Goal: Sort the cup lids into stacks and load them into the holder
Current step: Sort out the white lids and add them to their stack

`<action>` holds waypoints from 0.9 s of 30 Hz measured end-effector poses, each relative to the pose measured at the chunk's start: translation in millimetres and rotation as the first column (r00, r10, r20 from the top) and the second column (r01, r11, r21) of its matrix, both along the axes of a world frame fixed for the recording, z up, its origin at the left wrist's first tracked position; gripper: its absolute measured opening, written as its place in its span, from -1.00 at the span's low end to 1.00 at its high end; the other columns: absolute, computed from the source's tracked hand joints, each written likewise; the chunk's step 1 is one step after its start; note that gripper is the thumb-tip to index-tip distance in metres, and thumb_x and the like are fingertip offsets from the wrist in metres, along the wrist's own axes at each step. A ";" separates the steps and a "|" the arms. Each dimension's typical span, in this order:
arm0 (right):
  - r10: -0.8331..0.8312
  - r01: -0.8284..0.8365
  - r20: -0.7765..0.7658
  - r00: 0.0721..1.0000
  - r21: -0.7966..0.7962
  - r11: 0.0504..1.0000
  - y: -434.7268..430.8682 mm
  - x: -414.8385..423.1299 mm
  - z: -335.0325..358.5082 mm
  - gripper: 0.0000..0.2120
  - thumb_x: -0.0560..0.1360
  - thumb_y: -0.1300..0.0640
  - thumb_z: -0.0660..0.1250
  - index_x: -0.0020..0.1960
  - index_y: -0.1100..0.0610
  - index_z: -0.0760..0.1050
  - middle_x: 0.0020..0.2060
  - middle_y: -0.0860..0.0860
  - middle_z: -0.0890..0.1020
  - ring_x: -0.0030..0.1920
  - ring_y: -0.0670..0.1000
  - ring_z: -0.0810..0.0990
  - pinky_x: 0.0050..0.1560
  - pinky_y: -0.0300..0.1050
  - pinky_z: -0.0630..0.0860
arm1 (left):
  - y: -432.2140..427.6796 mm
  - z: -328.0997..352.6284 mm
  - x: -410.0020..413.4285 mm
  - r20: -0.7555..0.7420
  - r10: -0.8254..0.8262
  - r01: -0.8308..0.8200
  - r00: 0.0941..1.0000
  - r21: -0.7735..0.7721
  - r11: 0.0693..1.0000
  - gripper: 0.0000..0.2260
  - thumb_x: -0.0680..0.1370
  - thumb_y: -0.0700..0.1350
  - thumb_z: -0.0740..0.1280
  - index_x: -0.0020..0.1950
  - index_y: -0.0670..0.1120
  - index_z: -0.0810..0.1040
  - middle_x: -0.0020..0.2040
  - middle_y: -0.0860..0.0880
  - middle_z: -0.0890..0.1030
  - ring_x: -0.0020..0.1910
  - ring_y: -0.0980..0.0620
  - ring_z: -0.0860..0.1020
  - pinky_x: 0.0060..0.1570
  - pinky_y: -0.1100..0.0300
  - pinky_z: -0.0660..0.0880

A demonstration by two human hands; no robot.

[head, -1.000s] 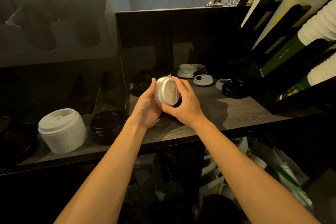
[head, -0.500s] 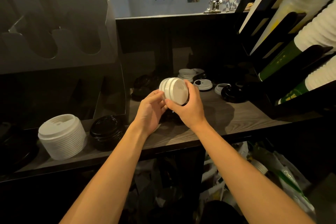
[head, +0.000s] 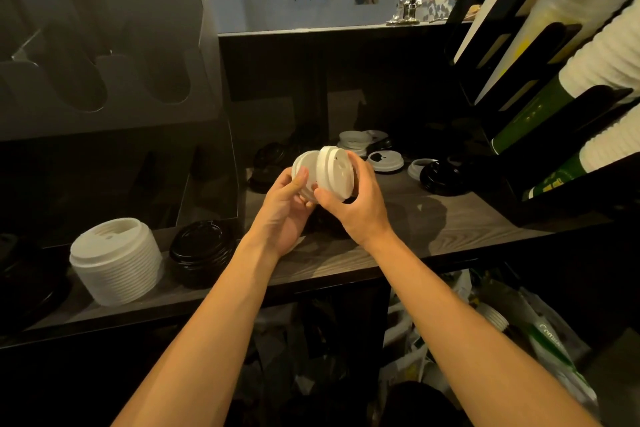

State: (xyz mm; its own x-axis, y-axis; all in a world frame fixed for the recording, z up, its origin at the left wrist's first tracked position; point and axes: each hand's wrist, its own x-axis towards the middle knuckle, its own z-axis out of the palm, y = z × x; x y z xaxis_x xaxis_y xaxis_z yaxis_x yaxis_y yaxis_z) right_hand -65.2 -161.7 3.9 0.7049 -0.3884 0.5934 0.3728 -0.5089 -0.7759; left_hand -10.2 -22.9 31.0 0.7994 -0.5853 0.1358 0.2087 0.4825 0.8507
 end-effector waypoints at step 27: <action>-0.141 0.146 0.048 0.989 -0.132 0.980 -1.3 2.1 -3.7 -0.11 0.34 0.00 0.62 0.54 0.03 0.22 0.36 -0.03 0.34 0.33 -0.17 0.33 0.26 -0.41 0.33 | -5.2 -3.9 -4.6 0.151 0.031 -0.049 0.988 0.118 0.992 -0.64 0.64 0.08 0.26 0.37 -0.02 0.56 0.25 -0.13 0.64 0.16 -0.06 0.60 0.12 0.06 0.55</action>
State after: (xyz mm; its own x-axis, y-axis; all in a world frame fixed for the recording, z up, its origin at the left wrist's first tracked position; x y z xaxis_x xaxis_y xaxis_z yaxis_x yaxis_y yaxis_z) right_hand -63.1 -163.1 0.2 0.6234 -0.3984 0.6728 0.3167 -0.6580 -0.6832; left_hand -14.9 -28.1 27.1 0.7987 -0.5726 0.1853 0.0580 0.3797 0.9233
